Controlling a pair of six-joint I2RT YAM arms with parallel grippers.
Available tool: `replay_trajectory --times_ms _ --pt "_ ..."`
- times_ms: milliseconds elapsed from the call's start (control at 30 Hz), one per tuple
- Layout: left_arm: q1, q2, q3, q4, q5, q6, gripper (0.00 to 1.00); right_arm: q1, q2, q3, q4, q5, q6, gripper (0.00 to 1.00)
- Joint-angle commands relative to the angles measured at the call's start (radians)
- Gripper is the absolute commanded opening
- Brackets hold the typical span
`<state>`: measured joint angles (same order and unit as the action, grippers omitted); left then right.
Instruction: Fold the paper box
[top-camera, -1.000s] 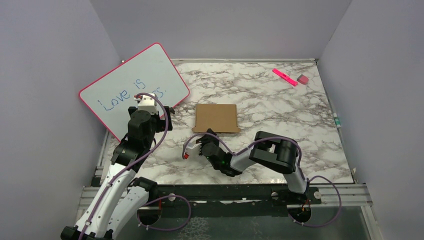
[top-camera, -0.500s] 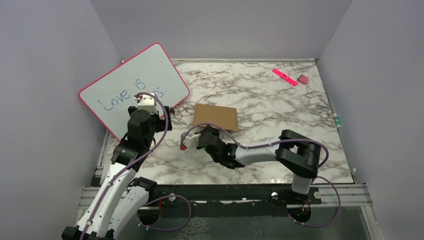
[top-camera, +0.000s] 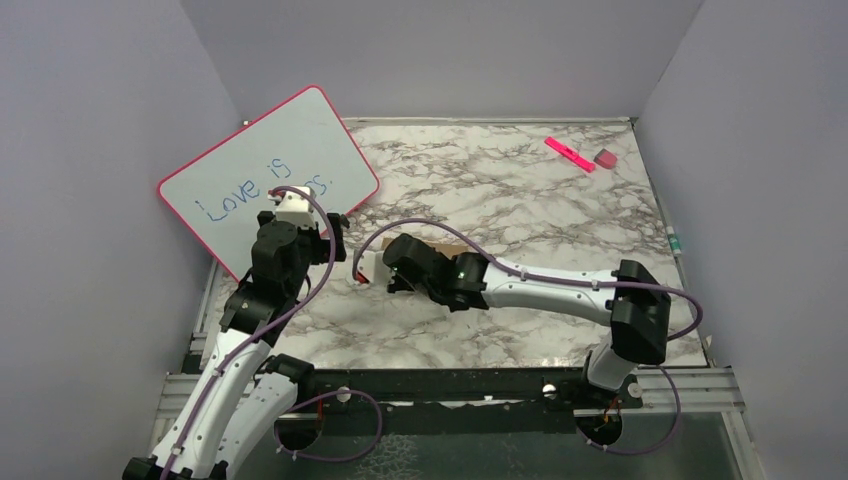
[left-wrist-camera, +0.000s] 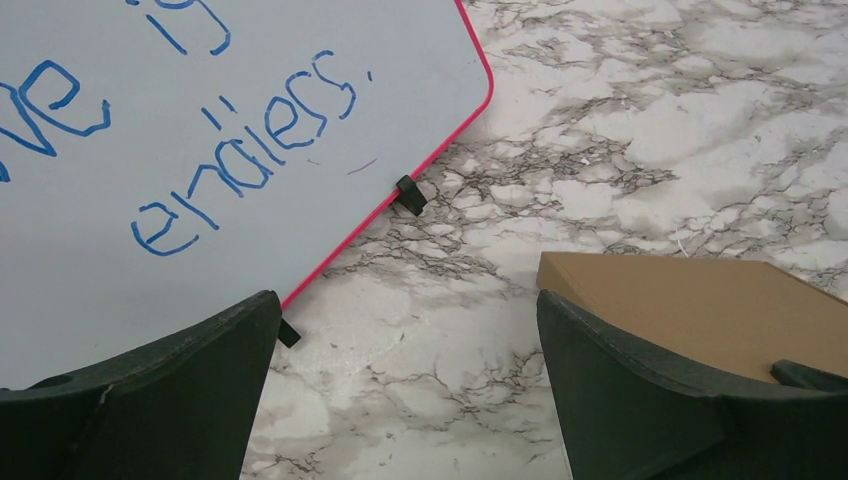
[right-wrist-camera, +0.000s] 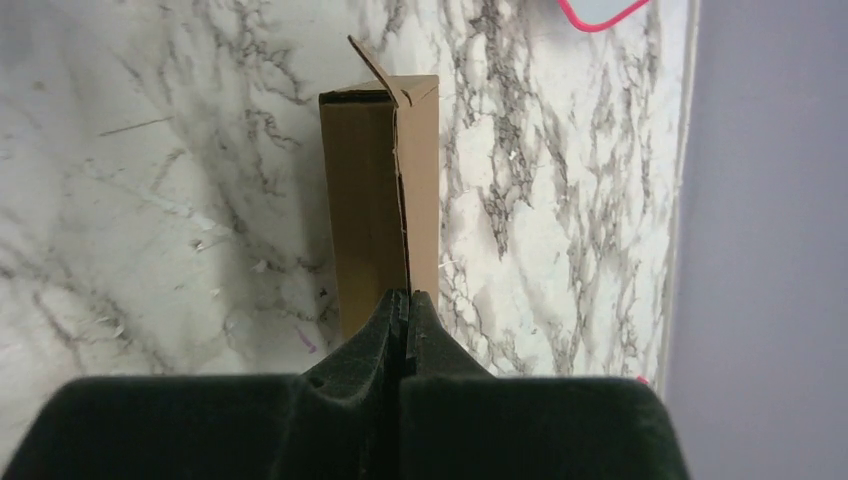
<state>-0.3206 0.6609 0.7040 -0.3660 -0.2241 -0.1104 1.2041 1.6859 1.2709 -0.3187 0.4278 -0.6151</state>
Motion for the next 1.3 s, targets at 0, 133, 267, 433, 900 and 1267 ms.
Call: replay_trajectory --times_ms 0,133,267,433,900,1267 --pt "0.005 -0.008 -0.008 0.027 0.048 0.016 0.99 -0.025 -0.033 0.124 -0.289 -0.156 0.062 0.01" --pt "0.006 -0.014 -0.015 0.026 0.081 0.018 0.99 -0.07 -0.022 0.208 -0.388 -0.258 0.069 0.01" --pt "0.006 -0.014 -0.016 0.024 0.092 0.022 0.99 -0.127 0.01 0.263 -0.458 -0.373 0.061 0.01" --pt "0.006 -0.002 -0.016 0.023 0.108 0.021 0.99 -0.197 0.07 0.288 -0.451 -0.462 0.041 0.01" --pt "0.007 0.039 -0.019 0.027 0.224 0.042 0.99 -0.237 0.131 0.376 -0.436 -0.434 0.044 0.31" --pt "0.007 0.089 -0.017 0.036 0.388 0.064 0.98 -0.245 -0.055 0.259 -0.315 -0.345 0.163 0.55"
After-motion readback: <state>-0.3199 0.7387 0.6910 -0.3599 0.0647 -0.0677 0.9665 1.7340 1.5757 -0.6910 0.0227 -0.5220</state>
